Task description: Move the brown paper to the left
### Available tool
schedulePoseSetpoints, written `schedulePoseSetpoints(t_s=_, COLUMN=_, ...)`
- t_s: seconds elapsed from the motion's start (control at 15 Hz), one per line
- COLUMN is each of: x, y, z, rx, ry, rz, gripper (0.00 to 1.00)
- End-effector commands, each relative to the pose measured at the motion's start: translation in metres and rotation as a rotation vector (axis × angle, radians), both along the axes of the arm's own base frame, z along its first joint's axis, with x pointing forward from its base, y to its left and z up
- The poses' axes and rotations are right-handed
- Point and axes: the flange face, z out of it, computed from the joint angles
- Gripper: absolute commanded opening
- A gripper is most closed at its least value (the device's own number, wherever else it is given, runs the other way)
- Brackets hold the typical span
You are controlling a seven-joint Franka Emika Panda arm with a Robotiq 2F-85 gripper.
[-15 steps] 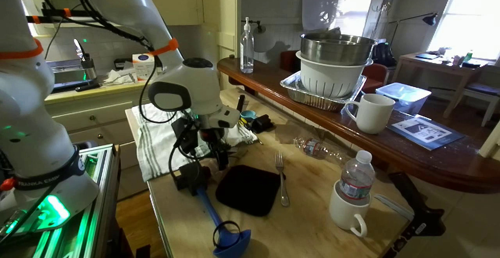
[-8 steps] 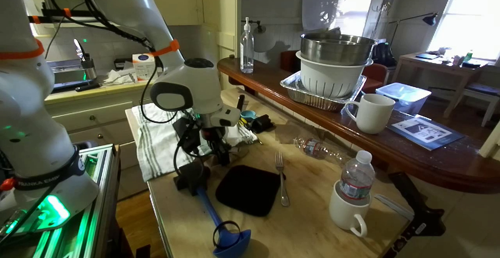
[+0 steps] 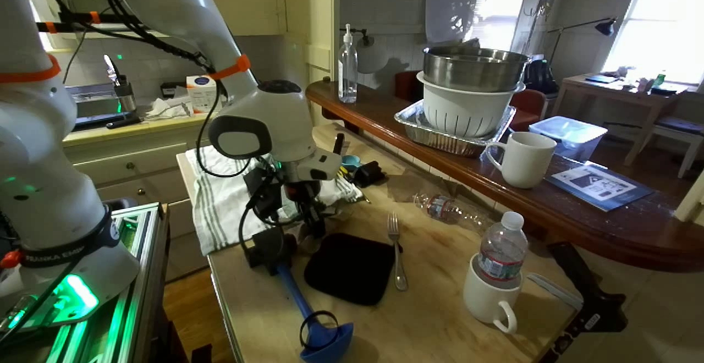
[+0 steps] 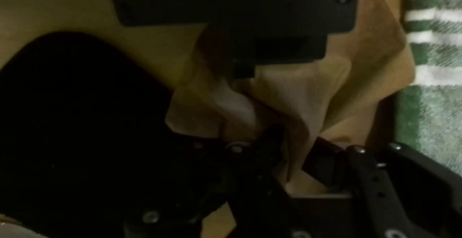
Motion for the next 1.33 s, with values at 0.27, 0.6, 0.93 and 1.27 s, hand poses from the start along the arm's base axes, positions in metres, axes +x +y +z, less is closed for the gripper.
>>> schedulePoseSetpoints(t_s=0.27, x=0.006, y=0.016, z=0.093, rx=0.144, ry=-0.114, rz=-0.032, gripper=0.02)
schedulePoseSetpoints(t_s=0.6, x=0.010, y=0.058, z=0.151, rx=0.248, ry=-0.159, rz=0.082, gripper=0.02)
schedulePoseSetpoints(t_s=0.93, x=0.007, y=0.155, z=0.174, rx=0.392, ry=-0.077, rz=0.295, gripper=0.02)
schedulePoseSetpoints(t_s=1.27, x=-0.005, y=0.250, z=0.144, rx=0.434, ry=0.086, rz=0.441, gripper=0.02)
